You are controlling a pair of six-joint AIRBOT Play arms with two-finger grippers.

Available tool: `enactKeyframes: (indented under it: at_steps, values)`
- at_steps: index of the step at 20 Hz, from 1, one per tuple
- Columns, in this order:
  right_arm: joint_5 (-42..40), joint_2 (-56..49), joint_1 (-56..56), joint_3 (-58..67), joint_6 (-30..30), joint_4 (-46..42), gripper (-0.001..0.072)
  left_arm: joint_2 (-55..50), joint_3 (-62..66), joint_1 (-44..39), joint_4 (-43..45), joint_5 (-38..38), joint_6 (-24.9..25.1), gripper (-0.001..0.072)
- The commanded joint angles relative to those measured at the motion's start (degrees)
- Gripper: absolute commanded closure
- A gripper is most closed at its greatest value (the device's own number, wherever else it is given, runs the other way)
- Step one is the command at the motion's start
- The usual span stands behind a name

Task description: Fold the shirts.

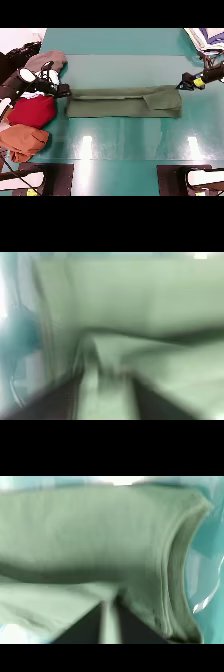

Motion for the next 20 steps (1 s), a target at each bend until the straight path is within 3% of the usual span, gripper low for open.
enactKeyframes:
  at_steps: [1,5,6,7,8,9,15,20]
  values:
    - [0.48,-5.79,-0.13,8.35,0.13,1.84,0.0246,-1.2,3.85,0.0,-0.52,1.44,0.0,0.0114]
    - [6.43,-6.62,-3.3,11.85,-2.36,2.4,0.0241,-0.85,11.41,-0.02,-0.57,-5.29,0.13,0.0117]
    - [8.98,-6.71,-4.61,11.76,-2.56,2.27,0.0241,-0.74,12.46,-0.13,-0.7,-6.71,0.15,0.0235]
    - [10.86,-6.62,-5.9,10.82,-2.82,2.51,0.024,-0.72,12.83,-0.13,-1.2,-7.74,0.17,0.0444]
    - [12.39,-6.62,-6.95,9.46,-3.98,3.37,0.0199,-0.74,12.81,-0.15,-2.03,-8.52,0.2,0.0604]
    - [13.18,-6.62,-7.89,7.39,-4.5,3.34,0.0082,-0.79,12.81,-0.5,-2.29,-9.14,0.2,0.0668]
    - [5.29,-7.1,-10.1,-6.62,-11.58,3.48,0.006,-0.81,12.81,-5.97,-2.29,-8.83,0.55,0.0674]
    - [6.14,-13.7,-8.92,-6.03,-14.82,10.1,0.0065,-0.92,12.7,-10.1,-2.49,-7.87,0.07,0.0674]
